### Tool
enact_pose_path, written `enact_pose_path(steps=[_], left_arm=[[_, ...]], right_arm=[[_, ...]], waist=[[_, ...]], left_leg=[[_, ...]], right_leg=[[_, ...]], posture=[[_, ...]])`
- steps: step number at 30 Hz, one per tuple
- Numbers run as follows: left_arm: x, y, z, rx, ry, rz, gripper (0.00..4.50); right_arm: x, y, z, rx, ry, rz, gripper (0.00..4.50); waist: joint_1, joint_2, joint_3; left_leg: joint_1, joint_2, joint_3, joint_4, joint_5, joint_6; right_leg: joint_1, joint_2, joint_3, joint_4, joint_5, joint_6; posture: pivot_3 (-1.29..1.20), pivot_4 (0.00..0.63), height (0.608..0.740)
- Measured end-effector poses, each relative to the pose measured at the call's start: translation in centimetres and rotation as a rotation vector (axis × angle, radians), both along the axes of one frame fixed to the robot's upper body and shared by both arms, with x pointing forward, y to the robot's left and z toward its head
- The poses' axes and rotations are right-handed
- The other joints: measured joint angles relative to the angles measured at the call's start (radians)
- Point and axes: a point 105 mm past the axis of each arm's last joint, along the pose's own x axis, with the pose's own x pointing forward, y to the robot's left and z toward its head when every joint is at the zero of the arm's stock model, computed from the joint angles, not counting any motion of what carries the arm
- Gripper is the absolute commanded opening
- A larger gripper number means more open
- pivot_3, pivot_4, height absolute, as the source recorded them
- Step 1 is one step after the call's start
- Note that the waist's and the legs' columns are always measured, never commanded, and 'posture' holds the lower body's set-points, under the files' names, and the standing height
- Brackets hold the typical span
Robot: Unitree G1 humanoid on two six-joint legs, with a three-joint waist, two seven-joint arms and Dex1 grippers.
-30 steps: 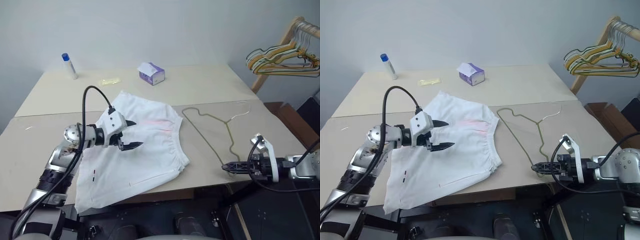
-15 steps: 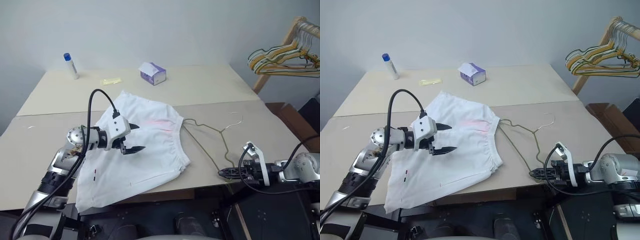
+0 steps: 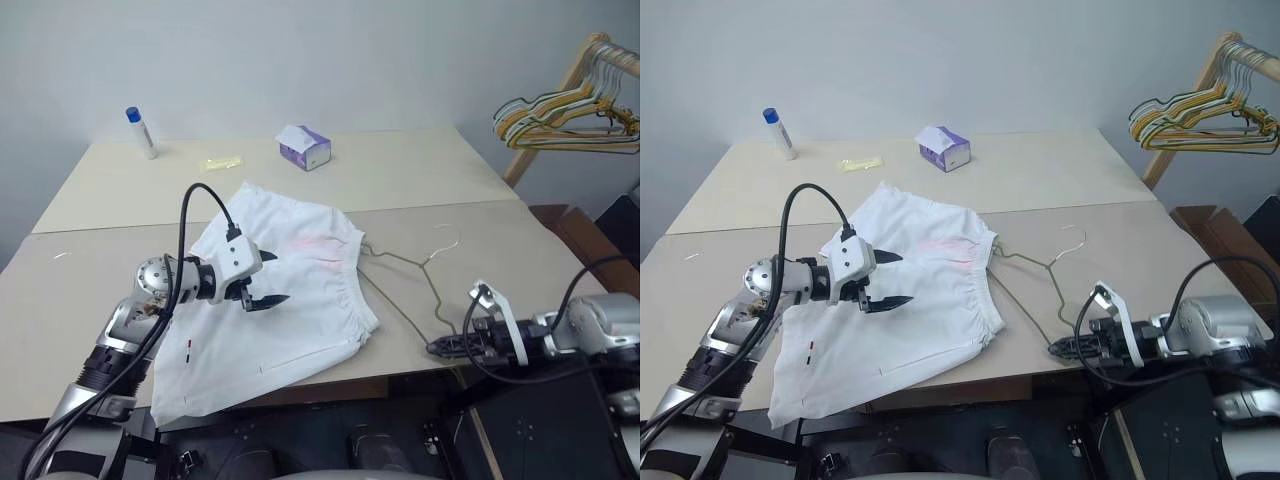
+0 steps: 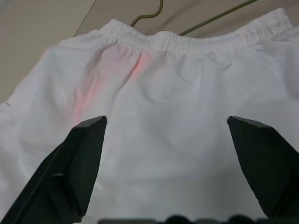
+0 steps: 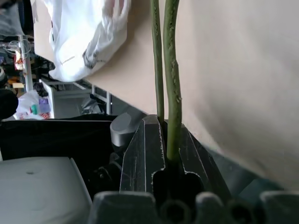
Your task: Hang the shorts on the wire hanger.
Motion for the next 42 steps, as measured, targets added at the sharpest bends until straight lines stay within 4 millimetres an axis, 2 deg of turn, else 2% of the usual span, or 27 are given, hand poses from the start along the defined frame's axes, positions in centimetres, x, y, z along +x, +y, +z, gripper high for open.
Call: enact_pose_path(steps=[3, 11, 16, 21, 23, 28, 33, 38, 42], left_arm=[[0.0, 0.0, -0.1, -0.002, -0.001, 0.004, 4.47], [-0.5, 0.2, -1.0, 0.013, 0.004, 0.027, 4.47], [-0.9, 0.1, -1.1, 0.012, 0.003, 0.027, 4.47], [-1.0, 0.2, -1.2, 0.014, 0.007, 0.027, 4.47], [-1.0, 0.2, -1.2, 0.014, 0.008, 0.028, 4.47], [-0.9, 0.2, -1.1, 0.007, 0.014, 0.031, 4.47], [0.2, 0.2, 1.5, -0.036, -0.035, 0.020, 4.47], [0.4, 0.0, 6.7, -0.225, -0.045, -0.064, 4.47], [1.4, 1.2, 11.3, -0.320, -0.118, -0.081, 4.47]], right_arm=[[1.1, 0.3, 0.4, 0.000, -0.020, 0.019, 0.00], [2.9, 2.1, -1.0, 0.011, 0.020, 0.058, 0.00], [5.2, 1.8, -0.6, 0.000, -0.038, 0.004, 0.00], [6.1, 1.2, -0.8, -0.012, -0.081, -0.046, 0.00], [6.6, 1.3, -0.6, -0.020, -0.132, -0.043, 0.00], [7.6, 1.9, 0.7, -0.150, -0.433, 0.028, 0.00], [7.3, 4.0, 2.3, -0.247, -0.742, 0.181, 0.00], [7.8, 5.2, 3.4, -0.384, -0.956, 0.303, 0.00], [8.2, 5.9, 3.5, -0.463, -1.048, 0.384, 0.00]], waist=[[0.003, 0.000, 0.000], [0.017, 0.000, 0.000], [0.033, 0.000, 0.000], [0.053, 0.001, 0.000], [0.053, 0.001, 0.000], [0.054, 0.001, -0.001], [0.051, 0.001, 0.000], [0.037, 0.001, 0.000], [0.026, 0.001, 0.000]], left_leg=[[-0.001, 0.000, 0.000, 0.000, 0.000, 0.000], [-0.001, 0.000, 0.000, 0.000, 0.000, 0.000], [-0.001, 0.000, 0.000, 0.000, 0.000, 0.000], [-0.001, 0.000, 0.001, 0.000, 0.000, 0.000], [-0.001, 0.000, 0.001, 0.000, 0.000, 0.000], [-0.003, 0.000, 0.000, 0.000, 0.000, 0.000], [-0.003, 0.000, 0.001, 0.001, 0.000, 0.000], [-0.003, 0.000, 0.001, 0.001, 0.000, 0.000], [-0.003, 0.000, 0.001, 0.001, 0.000, 0.000]], right_leg=[[-0.001, 0.000, 0.000, -0.001, 0.000, 0.000], [-0.001, 0.000, 0.000, 0.001, 0.001, 0.000], [-0.002, 0.000, 0.000, 0.001, 0.001, 0.000], [-0.002, 0.000, 0.000, 0.001, 0.001, 0.000], [-0.002, 0.000, 0.000, 0.001, 0.001, 0.000], [-0.004, 0.000, 0.000, 0.002, 0.001, 0.000], [-0.004, 0.000, 0.000, 0.002, 0.001, 0.000], [-0.004, 0.000, 0.000, 0.001, 0.001, 0.000], [-0.003, 0.000, 0.000, 0.001, 0.001, 0.000]], posture=[[-0.03, 0.000, 0.740], [0.01, 0.000, 0.740], [0.01, 0.000, 0.740], [0.00, 0.000, 0.740], [-0.01, 0.000, 0.740], [-0.04, 0.000, 0.740], [-0.06, 0.000, 0.740], [-0.06, 0.000, 0.740], [-0.05, 0.000, 0.740]])
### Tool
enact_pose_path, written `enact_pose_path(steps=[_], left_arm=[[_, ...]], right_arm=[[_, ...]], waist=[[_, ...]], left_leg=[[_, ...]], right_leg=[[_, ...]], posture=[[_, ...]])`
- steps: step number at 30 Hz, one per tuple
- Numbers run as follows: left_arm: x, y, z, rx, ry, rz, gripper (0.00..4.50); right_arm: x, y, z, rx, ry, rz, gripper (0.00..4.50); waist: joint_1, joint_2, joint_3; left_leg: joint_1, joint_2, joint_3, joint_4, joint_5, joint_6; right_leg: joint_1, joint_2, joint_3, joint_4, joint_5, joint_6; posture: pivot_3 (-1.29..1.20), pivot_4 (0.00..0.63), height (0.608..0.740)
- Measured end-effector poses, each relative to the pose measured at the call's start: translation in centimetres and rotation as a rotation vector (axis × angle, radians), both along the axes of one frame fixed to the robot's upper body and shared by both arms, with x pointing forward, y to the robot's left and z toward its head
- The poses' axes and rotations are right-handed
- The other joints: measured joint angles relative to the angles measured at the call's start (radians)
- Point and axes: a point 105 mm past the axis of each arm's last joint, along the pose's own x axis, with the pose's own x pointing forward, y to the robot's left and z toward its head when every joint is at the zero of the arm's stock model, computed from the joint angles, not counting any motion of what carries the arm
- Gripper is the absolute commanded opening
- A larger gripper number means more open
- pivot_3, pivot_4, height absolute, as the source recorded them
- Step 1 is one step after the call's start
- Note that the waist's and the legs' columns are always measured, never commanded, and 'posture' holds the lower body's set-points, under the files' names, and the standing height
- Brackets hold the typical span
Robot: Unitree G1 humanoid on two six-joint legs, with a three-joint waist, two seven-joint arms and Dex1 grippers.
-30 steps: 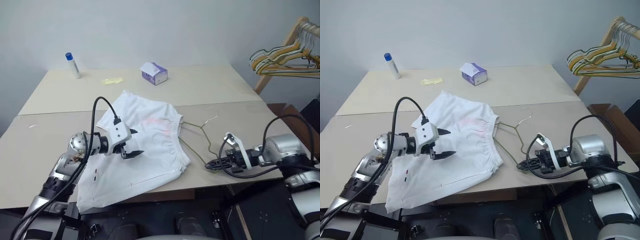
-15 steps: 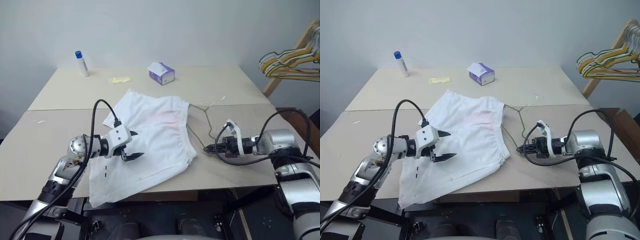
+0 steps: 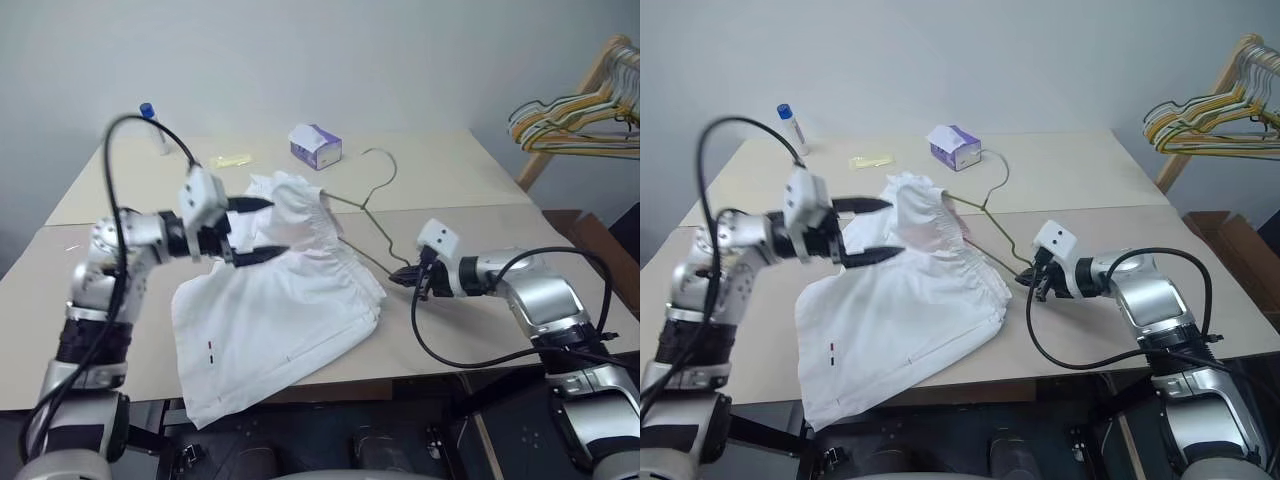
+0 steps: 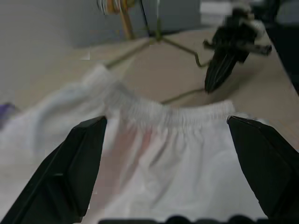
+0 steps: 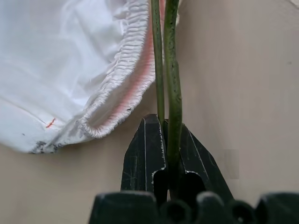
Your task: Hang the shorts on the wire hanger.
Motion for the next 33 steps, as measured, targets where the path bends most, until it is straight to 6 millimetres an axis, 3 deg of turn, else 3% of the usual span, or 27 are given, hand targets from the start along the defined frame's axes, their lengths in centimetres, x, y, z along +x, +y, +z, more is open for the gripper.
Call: enact_pose_path(steps=[4, 7, 13, 19, 24, 28, 33], left_arm=[[1.5, 1.4, 2.2, -0.010, -0.052, 0.042, 4.47], [2.4, 2.1, 2.8, 0.041, -0.074, 0.050, 4.47], [2.6, 2.1, 1.1, 0.238, -0.019, -0.091, 4.47], [3.1, 2.3, 1.0, 0.400, 0.027, -0.174, 4.47], [3.5, 2.1, 0.0, 0.438, 0.083, -0.191, 4.47], [3.5, 1.6, -1.0, 0.494, 0.127, -0.222, 3.54], [3.6, 1.8, -2.0, 0.529, 0.167, -0.227, 1.88]], right_arm=[[0.6, 0.7, 0.8, -0.060, -0.087, 0.046, 0.00], [0.8, 1.7, 1.4, -0.088, -0.125, 0.084, 0.00], [0.8, 4.0, 3.3, -0.118, -0.182, 0.171, 0.00], [0.1, 4.6, 2.8, -0.131, -0.124, 0.187, 0.00], [-0.2, 4.9, 3.0, -0.137, -0.124, 0.202, 0.00], [-0.3, 5.0, 2.9, -0.154, -0.131, 0.201, 0.00], [-0.5, 5.3, 3.1, -0.153, -0.137, 0.209, 0.00]], waist=[[-0.005, 0.000, 0.000], [-0.008, 0.000, 0.000], [-0.012, 0.000, 0.000], [-0.014, 0.000, 0.000], [-0.023, 0.000, 0.000], [-0.028, 0.000, 0.000], [-0.029, 0.000, 0.000]], left_leg=[[0.001, 0.000, 0.000, 0.000, 0.000, 0.000], [0.000, 0.000, 0.000, 0.000, 0.000, 0.000], [-0.001, 0.000, 0.000, 0.000, 0.000, 0.000], [-0.002, 0.000, 0.000, 0.001, 0.000, 0.000], [-0.002, 0.000, 0.000, 0.001, 0.000, 0.000], [-0.003, 0.000, -0.001, 0.001, 0.000, 0.000], [-0.003, 0.000, -0.001, 0.001, 0.000, 0.000]], right_leg=[[0.001, 0.000, 0.000, 0.000, 0.000, 0.000], [0.000, 0.000, 0.000, 0.000, 0.000, 0.000], [-0.001, 0.000, 0.000, 0.000, 0.000, 0.000], [-0.001, 0.000, -0.001, 0.000, 0.000, 0.000], [-0.002, 0.000, 0.000, 0.000, 0.000, 0.000], [-0.003, 0.000, 0.000, 0.000, 0.000, 0.000], [-0.003, 0.000, 0.000, 0.001, 0.000, 0.000]], posture=[[-0.04, 0.000, 0.740], [-0.04, 0.000, 0.740], [-0.03, 0.000, 0.740], [-0.04, 0.000, 0.740], [-0.05, 0.000, 0.740], [-0.06, 0.000, 0.740], [-0.07, 0.000, 0.740]])
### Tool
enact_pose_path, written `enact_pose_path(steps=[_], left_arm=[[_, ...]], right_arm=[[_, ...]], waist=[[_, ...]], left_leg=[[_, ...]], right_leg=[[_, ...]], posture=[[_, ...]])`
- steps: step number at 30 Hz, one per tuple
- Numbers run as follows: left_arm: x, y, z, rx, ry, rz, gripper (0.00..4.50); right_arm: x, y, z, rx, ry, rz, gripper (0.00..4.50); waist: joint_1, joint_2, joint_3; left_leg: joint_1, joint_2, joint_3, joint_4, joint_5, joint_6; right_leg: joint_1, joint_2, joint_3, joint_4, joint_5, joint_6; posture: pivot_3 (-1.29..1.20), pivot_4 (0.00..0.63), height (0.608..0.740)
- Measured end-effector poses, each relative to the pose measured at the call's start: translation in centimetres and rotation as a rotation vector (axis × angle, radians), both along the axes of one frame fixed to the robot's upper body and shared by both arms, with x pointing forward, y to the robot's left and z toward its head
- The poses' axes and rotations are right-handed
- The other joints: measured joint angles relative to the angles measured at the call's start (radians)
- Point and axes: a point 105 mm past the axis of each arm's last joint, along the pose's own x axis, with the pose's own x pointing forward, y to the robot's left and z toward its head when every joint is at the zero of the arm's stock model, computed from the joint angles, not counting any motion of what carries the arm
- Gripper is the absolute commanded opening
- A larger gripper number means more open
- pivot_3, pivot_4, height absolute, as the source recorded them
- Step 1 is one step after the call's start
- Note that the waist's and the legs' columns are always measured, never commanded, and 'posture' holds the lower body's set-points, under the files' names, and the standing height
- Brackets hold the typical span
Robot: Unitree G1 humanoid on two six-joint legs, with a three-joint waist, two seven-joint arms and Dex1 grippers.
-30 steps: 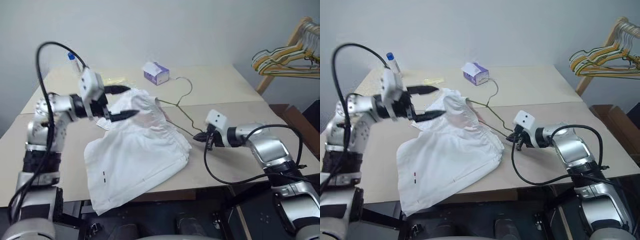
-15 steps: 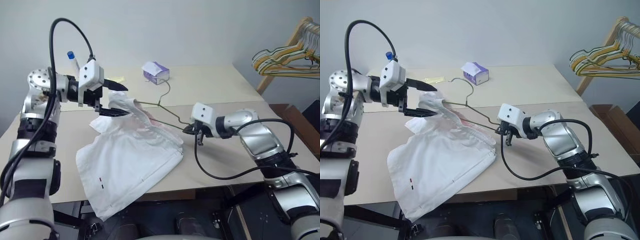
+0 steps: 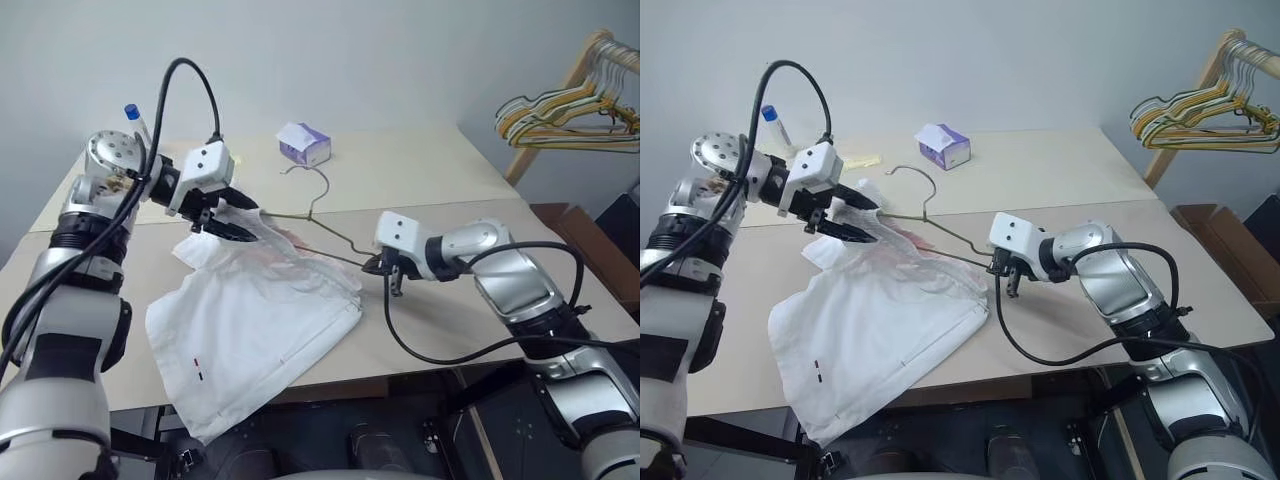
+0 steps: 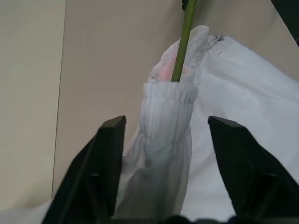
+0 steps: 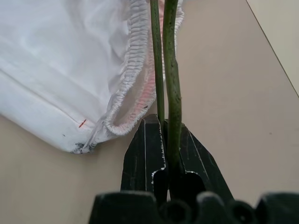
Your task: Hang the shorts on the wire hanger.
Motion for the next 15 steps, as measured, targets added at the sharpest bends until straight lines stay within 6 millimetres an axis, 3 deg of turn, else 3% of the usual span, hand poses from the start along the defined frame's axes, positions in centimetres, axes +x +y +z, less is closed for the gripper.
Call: enact_pose_path(steps=[6, 14, 15], left_arm=[[0.25, 0.07, 0.08, -0.004, -0.005, 0.003, 0.04], [0.56, 0.17, -0.14, 0.016, -0.051, -0.011, 0.04], [0.60, 0.28, -0.07, 0.022, -0.061, -0.011, 0.01]], right_arm=[[-0.02, 0.12, 0.17, -0.005, -0.014, -0.002, 0.00], [0.49, 0.16, 0.09, -0.029, -0.136, 0.003, 0.00], [0.61, 0.30, -0.05, -0.022, -0.146, 0.001, 0.29]], waist=[[0.001, 0.000, 0.000], [-0.001, 0.000, 0.000], [-0.002, 0.000, 0.000]], left_leg=[[-0.001, 0.000, 0.000, 0.000, 0.000, 0.000], [-0.001, 0.000, 0.000, 0.001, 0.000, 0.000], [-0.001, 0.000, 0.000, 0.001, 0.000, 0.000]], right_leg=[[0.000, 0.000, 0.000, -0.001, 0.000, 0.000], [0.000, 0.000, 0.000, -0.001, 0.000, 0.000], [0.000, 0.000, 0.000, 0.000, 0.000, 0.000]], posture=[[-0.07, 0.000, 0.740], [-0.07, 0.000, 0.740], [-0.07, 0.000, 0.740]])
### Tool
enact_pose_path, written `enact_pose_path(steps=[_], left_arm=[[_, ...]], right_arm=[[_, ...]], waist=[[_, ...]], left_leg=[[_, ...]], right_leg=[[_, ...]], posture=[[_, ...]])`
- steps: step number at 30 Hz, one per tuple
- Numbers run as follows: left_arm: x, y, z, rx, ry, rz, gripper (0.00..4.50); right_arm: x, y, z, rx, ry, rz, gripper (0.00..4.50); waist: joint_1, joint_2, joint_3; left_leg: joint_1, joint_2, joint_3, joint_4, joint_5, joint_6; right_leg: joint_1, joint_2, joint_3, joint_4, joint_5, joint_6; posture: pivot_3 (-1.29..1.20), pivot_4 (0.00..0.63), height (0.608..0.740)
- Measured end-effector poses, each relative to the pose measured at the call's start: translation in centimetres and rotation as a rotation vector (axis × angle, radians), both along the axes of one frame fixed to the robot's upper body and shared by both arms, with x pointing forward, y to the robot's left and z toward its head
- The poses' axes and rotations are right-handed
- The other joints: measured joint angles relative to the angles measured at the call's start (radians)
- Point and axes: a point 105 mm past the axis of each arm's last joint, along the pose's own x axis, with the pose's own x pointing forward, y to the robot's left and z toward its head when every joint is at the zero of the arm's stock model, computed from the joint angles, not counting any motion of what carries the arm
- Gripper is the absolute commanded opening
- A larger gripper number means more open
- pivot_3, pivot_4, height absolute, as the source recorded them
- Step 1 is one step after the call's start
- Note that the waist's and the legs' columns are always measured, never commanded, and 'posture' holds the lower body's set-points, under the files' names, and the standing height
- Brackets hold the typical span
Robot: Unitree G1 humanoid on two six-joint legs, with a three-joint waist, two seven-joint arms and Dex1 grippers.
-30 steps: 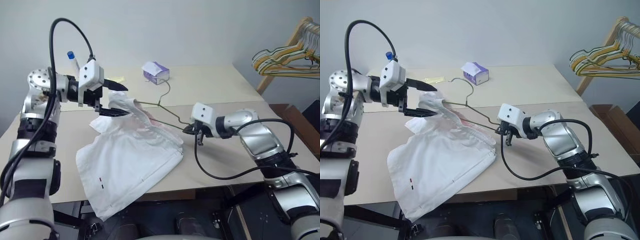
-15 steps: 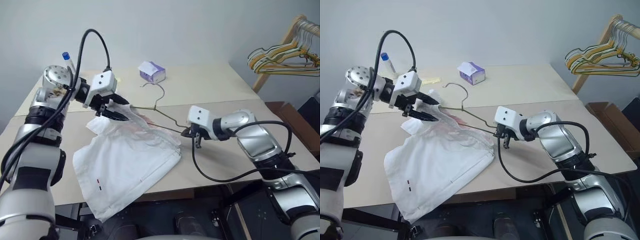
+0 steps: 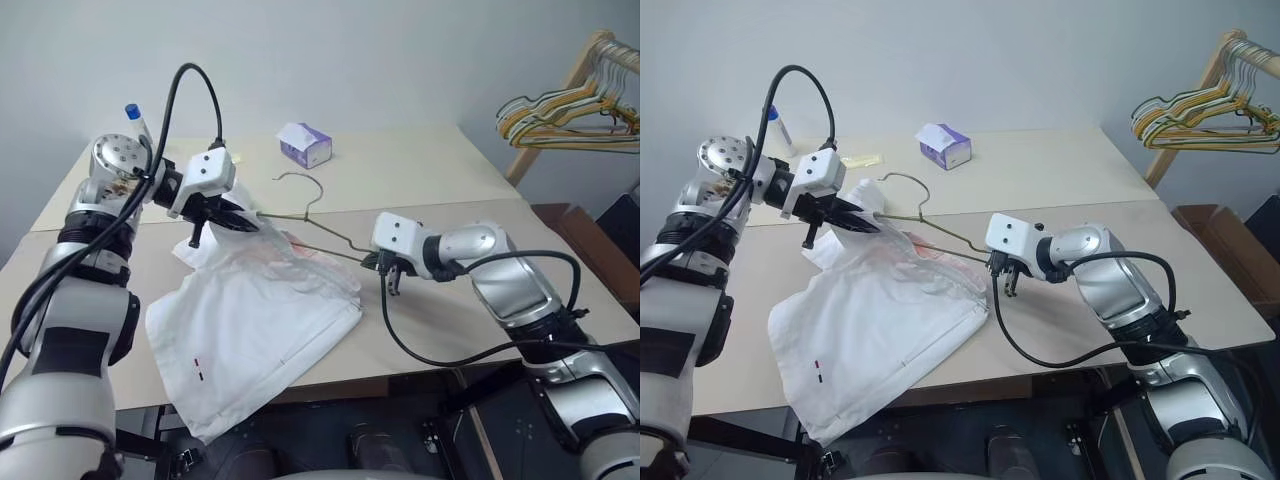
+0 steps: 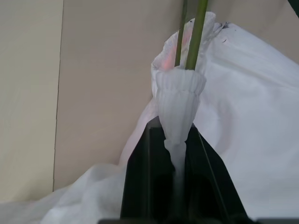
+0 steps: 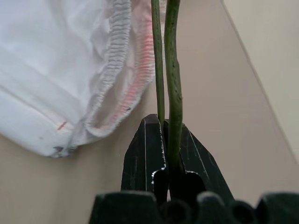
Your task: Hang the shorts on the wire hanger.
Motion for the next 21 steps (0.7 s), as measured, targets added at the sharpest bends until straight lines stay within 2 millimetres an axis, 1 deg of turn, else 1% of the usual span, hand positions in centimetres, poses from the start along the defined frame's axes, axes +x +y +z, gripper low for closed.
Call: enact_pose_path(steps=[1, 2, 5, 7, 10, 11, 12, 14, 15, 16, 18, 21], left_arm=[[0.0, 0.1, 0.1, 0.004, -0.010, -0.002, 0.00], [0.0, 0.1, 0.1, 0.007, -0.016, -0.003, 0.00], [0.1, 0.2, -0.1, 0.017, -0.021, 0.002, 0.00], [0.3, 0.5, -0.1, 0.019, -0.028, 0.017, 0.00], [0.5, 1.0, -0.1, 0.025, -0.034, 0.046, 0.00], [0.5, 1.2, -0.1, 0.026, -0.033, 0.056, 0.00], [0.6, 1.3, 0.0, 0.022, -0.035, 0.067, 0.00], [0.8, 1.4, 0.2, 0.020, -0.046, 0.083, 0.00], [1.0, 1.4, 0.4, 0.015, -0.054, 0.092, 0.00], [1.1, 1.5, 0.7, 0.009, -0.063, 0.099, 0.00], [1.3, 1.5, 1.6, -0.006, -0.087, 0.110, 0.00], [1.4, 1.5, 2.6, -0.024, -0.112, 0.116, 0.00]], right_arm=[[0.1, 0.2, -0.2, 0.009, 0.005, -0.001, 0.59], [0.0, 0.3, -0.2, 0.015, 0.009, 0.002, 0.77], [0.0, 0.3, 0.1, 0.037, 0.018, 0.002, 1.78], [0.4, -0.3, 0.6, 0.059, 0.011, -0.036, 2.46], [1.8, -3.5, 2.3, 0.099, -0.033, -0.177, 3.57], [2.2, -4.6, 3.0, 0.129, -0.049, -0.234, 3.87], [2.5, -5.8, 3.9, 0.165, -0.066, -0.288, 3.87], [2.7, -7.3, 5.2, 0.222, -0.084, -0.345, 3.87], [2.4, -8.1, 5.9, 0.262, -0.087, -0.370, 3.87], [2.1, -8.6, 6.1, 0.284, -0.081, -0.380, 3.87], [1.1, -9.1, 5.1, 0.327, -0.023, -0.395, 3.87], [-0.5, -7.8, 1.9, 0.398, 0.121, -0.388, 3.87]], waist=[[-0.001, 0.000, 0.000], [-0.001, 0.000, 0.000], [0.000, 0.000, 0.000], [0.001, 0.000, 0.000], [0.004, 0.000, 0.000], [0.004, 0.000, 0.000], [0.004, 0.000, 0.000], [0.002, 0.000, 0.000], [0.002, 0.000, 0.000], [0.002, 0.000, 0.000], [0.001, 0.000, 0.000], [-0.006, 0.000, 0.000]], left_leg=[[0.000, 0.000, 0.000, 0.000, 0.000, 0.000], [0.000, 0.000, 0.000, 0.000, 0.000, 0.000], [0.000, 0.000, 0.000, 0.000, 0.000, 0.000], [0.000, 0.000, 0.000, 0.000, 0.000, 0.000], [-0.001, 0.000, 0.000, 0.000, 0.000, 0.000], [-0.001, 0.000, 0.000, 0.000, 0.000, 0.000], [-0.001, 0.000, 0.000, 0.000, 0.000, 0.000], [-0.001, 0.000, 0.000, 0.000, 0.000, 0.000], [-0.001, 0.000, 0.000, 0.000, 0.000, 0.000], [-0.001, 0.000, 0.000, 0.000, 0.000, 0.000], [-0.001, 0.000, -0.001, 0.000, 0.000, 0.000], [0.000, 0.000, 0.000, 0.000, 0.000, 0.000]], right_leg=[[0.000, 0.000, 0.000, 0.000, 0.000, 0.000], [0.000, 0.000, 0.000, 0.000, 0.000, 0.000], [0.000, 0.000, 0.000, 0.000, 0.000, 0.000], [0.000, 0.000, 0.000, 0.000, 0.000, 0.000], [0.000, 0.000, 0.000, -0.001, 0.000, 0.000], [0.000, 0.000, 0.000, -0.001, 0.000, 0.000], [0.000, 0.000, 0.000, -0.001, 0.000, 0.000], [0.000, 0.000, 0.000, -0.001, 0.000, 0.000], [0.000, 0.000, 0.000, -0.001, 0.000, 0.000], [0.000, 0.000, 0.000, -0.001, 0.000, 0.000], [0.001, 0.000, 0.000, -0.001, 0.000, 0.000], [0.000, 0.000, 0.000, 0.001, 0.000, 0.000]], posture=[[-0.07, 0.000, 0.740], [-0.07, 0.000, 0.740], [-0.07, 0.000, 0.740], [-0.08, 0.000, 0.740], [-0.09, 0.000, 0.740], [-0.10, 0.000, 0.740], [-0.10, 0.000, 0.740], [-0.10, 0.000, 0.740], [-0.10, 0.000, 0.740], [-0.10, 0.000, 0.740], [-0.10, 0.000, 0.740], [-0.10, 0.000, 0.740]])
